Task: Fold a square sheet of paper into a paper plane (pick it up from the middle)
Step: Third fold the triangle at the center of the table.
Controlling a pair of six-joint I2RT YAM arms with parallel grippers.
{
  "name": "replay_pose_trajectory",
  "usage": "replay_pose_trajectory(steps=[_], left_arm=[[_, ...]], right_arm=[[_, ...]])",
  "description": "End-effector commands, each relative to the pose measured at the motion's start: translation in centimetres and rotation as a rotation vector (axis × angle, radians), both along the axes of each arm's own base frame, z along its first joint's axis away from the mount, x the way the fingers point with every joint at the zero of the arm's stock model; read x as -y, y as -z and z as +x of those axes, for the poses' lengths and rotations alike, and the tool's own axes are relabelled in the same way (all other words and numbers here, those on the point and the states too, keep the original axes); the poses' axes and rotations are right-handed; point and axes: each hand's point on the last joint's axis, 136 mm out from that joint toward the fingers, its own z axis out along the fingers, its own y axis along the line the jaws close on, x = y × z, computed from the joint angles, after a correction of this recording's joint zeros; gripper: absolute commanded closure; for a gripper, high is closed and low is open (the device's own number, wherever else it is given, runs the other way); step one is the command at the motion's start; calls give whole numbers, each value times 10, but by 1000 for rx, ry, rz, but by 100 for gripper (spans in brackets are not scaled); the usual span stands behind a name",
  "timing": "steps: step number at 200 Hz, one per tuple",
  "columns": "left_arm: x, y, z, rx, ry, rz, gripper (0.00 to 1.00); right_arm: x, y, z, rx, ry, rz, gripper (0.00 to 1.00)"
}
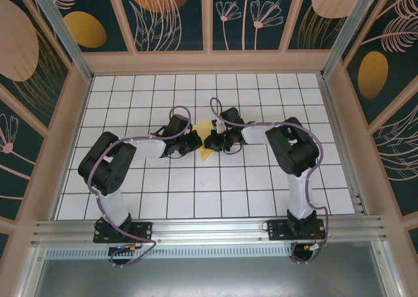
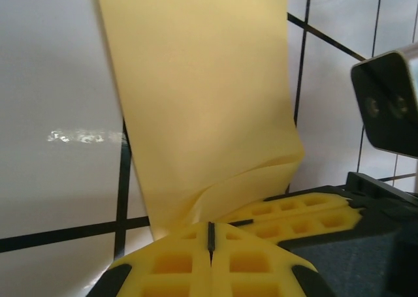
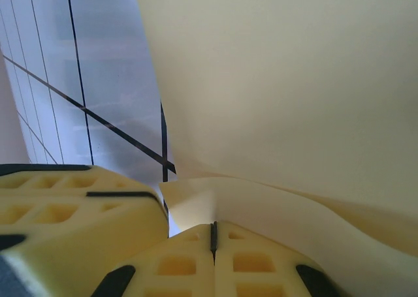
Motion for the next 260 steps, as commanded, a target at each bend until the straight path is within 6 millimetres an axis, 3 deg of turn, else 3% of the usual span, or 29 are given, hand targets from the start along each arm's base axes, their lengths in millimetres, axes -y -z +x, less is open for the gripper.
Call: replay_pose_trajectory(steps=[1,53,87,108,138,260], left_arm=[[3,3,6,-6,-7,1,100],[1,16,7,-30,-14,31,100],[-6,27,-1,-57,-18,69,100],[-7,32,-6,-69,-16,73,100],[-8,34,-8,-72,-21,70,100],[-12,35,-12,-75,-36,75,100]], right_arm=[[15,21,-3,-34,21,-73,100],[12,12,-3,-18,5,-45,100],[10,-28,-13,45,-44,53,99],[8,-42,-26,50,-83,103,98],[7,-37,-42,17,-108,102,97],[3,-1,-54,-60,-127,40,97]])
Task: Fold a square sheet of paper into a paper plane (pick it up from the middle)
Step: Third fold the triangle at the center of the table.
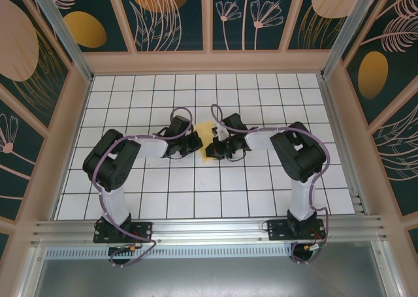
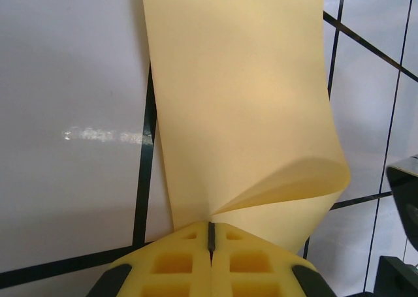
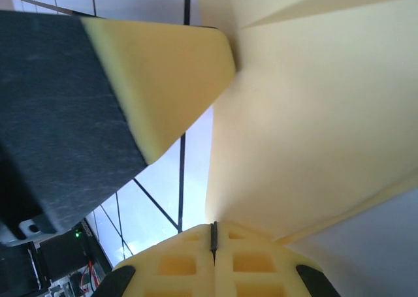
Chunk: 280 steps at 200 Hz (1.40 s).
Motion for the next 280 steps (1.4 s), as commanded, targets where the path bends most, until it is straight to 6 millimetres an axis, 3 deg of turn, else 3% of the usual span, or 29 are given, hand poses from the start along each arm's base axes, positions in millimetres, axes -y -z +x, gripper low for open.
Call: replay_pose_trajectory(steps=[1,96,137,158,226,280], left_arm=[[-12,20,-14,-59,-24,60,100],[-12,18,-13,-53,-26,63,100],[-12,16,-13,-50,-26,59,100],[-12,17,-14,-51,-25,59,100],[-11,16,-13,-47,-23,57,100],[-12,16,-13,-45,-23,61,100]], right_arm=[[-1,8,-8,-15,-33,-5,97],[12,29,-18,-42,-38,-86,97],[-2,-4,-12,25,-57,-24,97],[-7,-9,-16,37,-70,-19,97],[-2,9,-23,-4,-58,-64,97],[16,26,-39,-41,-55,-116,97]])
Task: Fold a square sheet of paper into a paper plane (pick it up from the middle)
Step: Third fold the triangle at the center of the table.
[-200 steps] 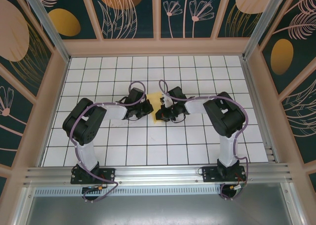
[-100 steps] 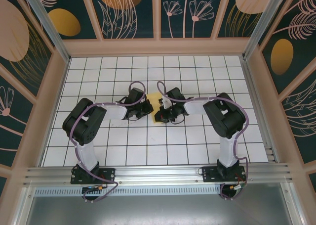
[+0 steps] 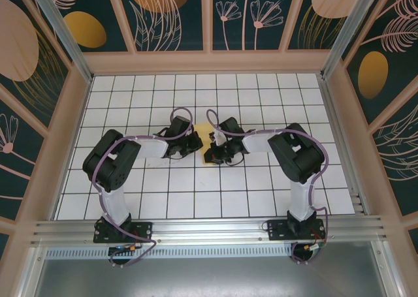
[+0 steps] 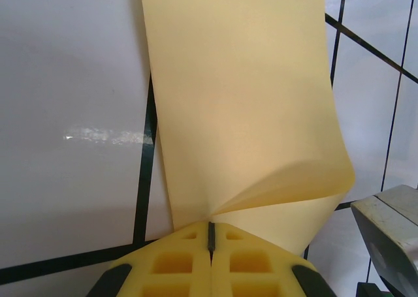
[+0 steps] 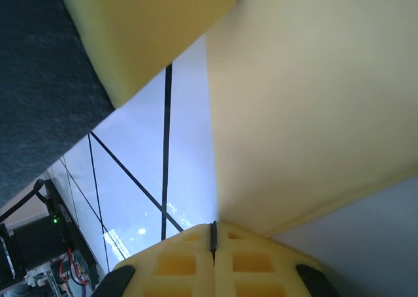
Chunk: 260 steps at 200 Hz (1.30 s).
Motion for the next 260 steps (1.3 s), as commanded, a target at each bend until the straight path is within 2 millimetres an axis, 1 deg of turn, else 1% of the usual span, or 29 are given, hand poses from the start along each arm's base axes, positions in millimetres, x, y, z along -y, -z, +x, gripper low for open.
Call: replay_pose_trajectory(steps=[1,9,21,40,53,64,85,118,146,171,196,201,210,224,239,260], left_arm=[[-11,16,-13,-48,-13,54,100],[-11,16,-14,-49,-11,54,100],[-12,16,-13,-48,-11,55,100],[-12,15,-13,-45,-8,56,100],[-12,15,-13,-45,-7,57,100],[-11,15,-13,-44,-6,54,100],[-11,16,-14,-47,-5,54,100],[-9,15,-14,-46,2,49,100],[-8,14,-14,-44,9,47,100],[-8,13,-13,-41,11,47,100],[-7,13,-13,-39,15,46,100],[-7,13,-13,-39,16,47,100],[-7,13,-12,-37,17,48,100],[-6,12,-12,-35,21,49,100],[-5,11,-10,-31,26,52,100],[-2,-1,-4,-3,36,43,100]], right_arm=[[18,15,-18,-44,2,-72,97],[18,10,-17,-35,1,-61,97],[13,-6,-9,-3,8,-24,97],[9,-35,16,73,61,19,97],[13,-44,34,114,108,22,97],[17,-40,46,117,140,-3,97],[20,-28,60,111,162,-32,98],[16,-18,73,110,161,-58,98],[19,-6,81,100,171,-95,98],[26,3,79,89,186,-137,98],[35,14,67,60,197,-167,98],[46,17,72,51,228,-173,98],[51,20,71,44,240,-178,98],[52,18,70,42,244,-167,99],[49,12,73,49,244,-148,99],[45,8,71,28,248,-127,99]])
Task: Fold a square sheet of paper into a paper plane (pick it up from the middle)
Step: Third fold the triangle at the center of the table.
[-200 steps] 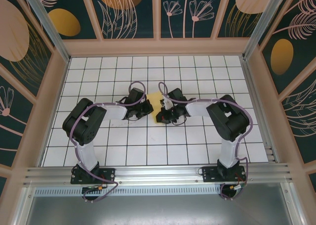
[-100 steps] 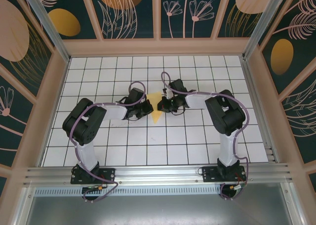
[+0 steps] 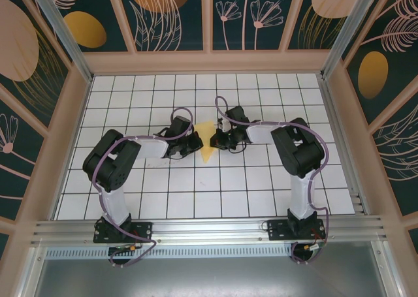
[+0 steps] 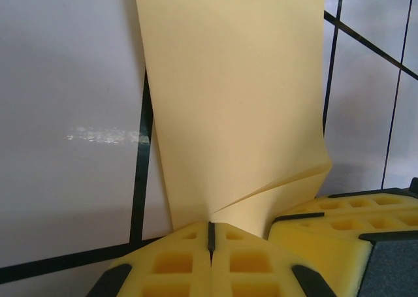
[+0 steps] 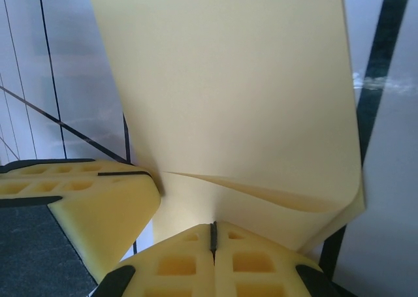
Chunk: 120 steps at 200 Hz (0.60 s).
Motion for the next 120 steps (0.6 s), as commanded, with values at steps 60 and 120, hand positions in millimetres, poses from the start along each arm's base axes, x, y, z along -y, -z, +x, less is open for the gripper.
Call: replay_pose_trajectory(steps=[60,120], left_arm=[[12,-68,-6,123,51,-99,95],[31,-46,-49,30,97,-134,100]], right_arm=[[13,11,-30,-158,121,20,99],[4,4,-34,-172,130,49,99]])
